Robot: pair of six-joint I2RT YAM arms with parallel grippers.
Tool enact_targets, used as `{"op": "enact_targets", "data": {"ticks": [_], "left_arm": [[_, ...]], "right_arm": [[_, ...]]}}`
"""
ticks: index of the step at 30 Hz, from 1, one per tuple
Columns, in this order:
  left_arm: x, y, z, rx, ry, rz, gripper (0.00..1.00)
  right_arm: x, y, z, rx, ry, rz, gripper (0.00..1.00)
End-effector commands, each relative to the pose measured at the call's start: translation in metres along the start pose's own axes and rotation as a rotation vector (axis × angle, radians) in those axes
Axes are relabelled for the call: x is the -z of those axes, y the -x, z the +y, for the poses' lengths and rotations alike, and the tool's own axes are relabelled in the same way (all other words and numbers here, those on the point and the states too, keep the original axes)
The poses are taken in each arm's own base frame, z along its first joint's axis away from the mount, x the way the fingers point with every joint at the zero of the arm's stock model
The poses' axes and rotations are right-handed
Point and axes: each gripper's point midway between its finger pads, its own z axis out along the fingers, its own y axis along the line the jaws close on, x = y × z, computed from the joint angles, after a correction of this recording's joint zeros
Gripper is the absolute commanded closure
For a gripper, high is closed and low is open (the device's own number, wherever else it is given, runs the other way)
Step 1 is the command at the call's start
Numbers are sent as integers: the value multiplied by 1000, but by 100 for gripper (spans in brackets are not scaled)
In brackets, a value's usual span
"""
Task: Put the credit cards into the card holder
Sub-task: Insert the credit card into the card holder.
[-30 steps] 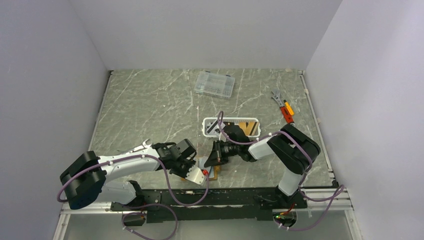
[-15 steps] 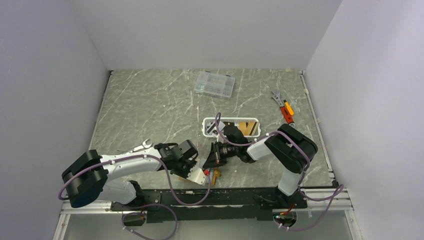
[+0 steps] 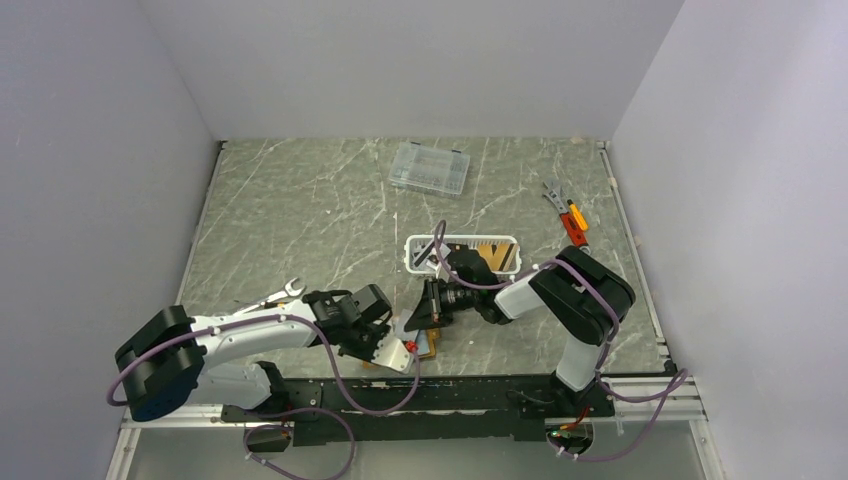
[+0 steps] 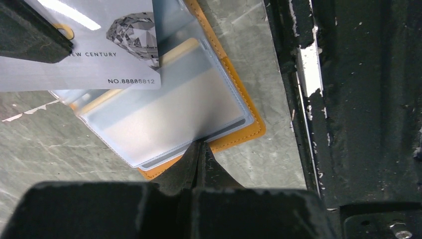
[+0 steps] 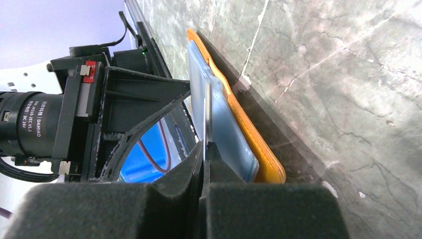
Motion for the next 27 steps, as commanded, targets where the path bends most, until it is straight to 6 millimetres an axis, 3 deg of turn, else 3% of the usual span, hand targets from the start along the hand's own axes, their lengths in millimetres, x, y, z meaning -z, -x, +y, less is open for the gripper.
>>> {"op": "enact_targets", "data": {"ticks": [1, 11, 22, 27], "left_arm": [[-7, -11, -37, 74, -113, 15, 100], [-9, -16, -33, 64, -81, 46, 100], [-11, -19, -27, 31, -52, 76, 100], [-11, -17, -11, -7, 18, 69, 100]], "right_arm": [[-4, 6, 7, 46, 16, -21, 100], [-13, -30, -14, 2, -16, 53, 100], [-16, -37, -26, -2, -69, 142, 100], [-18, -40, -32, -15, -97, 189, 100]]}}
